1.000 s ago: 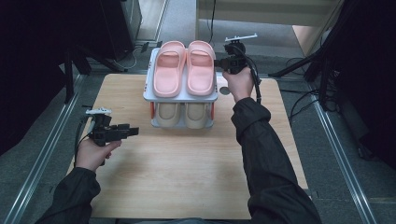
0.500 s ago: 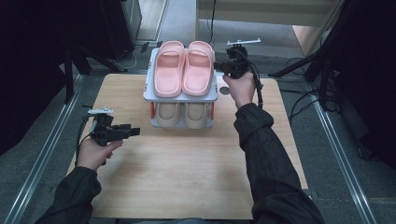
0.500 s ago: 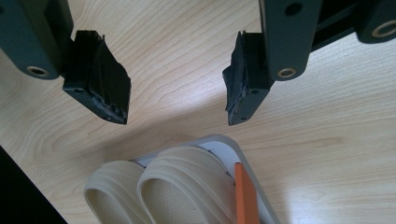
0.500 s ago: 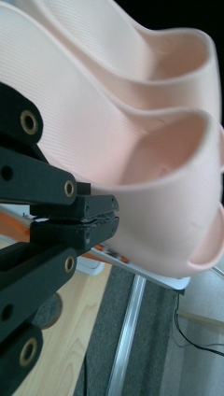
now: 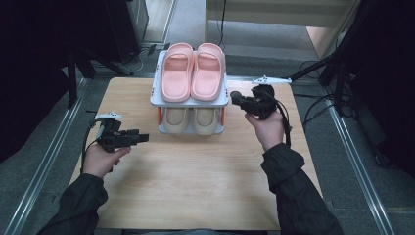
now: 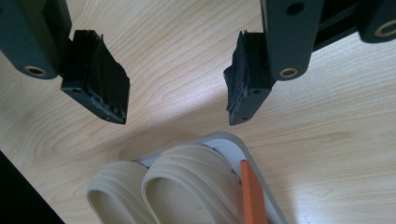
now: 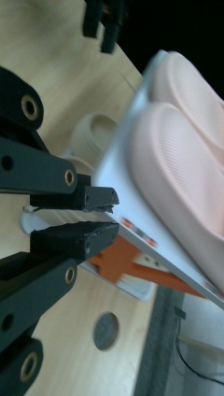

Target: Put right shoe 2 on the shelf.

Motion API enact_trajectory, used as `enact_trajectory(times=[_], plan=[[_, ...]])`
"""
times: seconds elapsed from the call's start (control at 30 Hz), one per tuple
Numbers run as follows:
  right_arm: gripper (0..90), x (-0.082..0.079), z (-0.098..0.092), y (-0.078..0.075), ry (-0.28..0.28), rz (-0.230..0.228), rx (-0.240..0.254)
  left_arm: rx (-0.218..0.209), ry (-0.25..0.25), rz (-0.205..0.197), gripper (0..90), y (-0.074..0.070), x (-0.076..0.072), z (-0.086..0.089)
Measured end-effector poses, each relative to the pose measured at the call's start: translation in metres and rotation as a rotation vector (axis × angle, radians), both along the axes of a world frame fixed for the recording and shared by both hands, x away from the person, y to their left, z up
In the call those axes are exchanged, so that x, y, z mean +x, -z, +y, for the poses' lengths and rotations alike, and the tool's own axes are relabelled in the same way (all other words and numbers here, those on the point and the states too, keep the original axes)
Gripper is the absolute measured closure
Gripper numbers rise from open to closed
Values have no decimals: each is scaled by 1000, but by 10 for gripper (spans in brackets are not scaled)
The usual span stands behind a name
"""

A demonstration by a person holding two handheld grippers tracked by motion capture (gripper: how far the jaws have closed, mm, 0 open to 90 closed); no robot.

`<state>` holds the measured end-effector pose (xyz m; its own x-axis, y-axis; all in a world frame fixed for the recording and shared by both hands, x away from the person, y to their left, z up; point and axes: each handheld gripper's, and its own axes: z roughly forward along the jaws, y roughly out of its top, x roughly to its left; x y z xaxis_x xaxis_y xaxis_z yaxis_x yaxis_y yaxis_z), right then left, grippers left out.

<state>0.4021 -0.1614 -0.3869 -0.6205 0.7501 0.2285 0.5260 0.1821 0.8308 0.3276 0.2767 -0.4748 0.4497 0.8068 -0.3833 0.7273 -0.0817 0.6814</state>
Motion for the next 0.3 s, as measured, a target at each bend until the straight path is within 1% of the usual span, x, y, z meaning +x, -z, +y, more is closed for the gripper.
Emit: enact_trajectory(times=[0.07,0.17,0.23,0.3], plan=[[790,-10,-2,10,-16,10,2,5,4,0,392,0,0,0],[736,-24,-3,24,-44,5,2,8,7,-1,386,0,0,-1],[703,-31,-3,32,-60,-5,4,14,7,-4,381,1,1,-3],[676,-34,-3,40,-66,-12,15,24,9,-3,372,1,1,-3]])
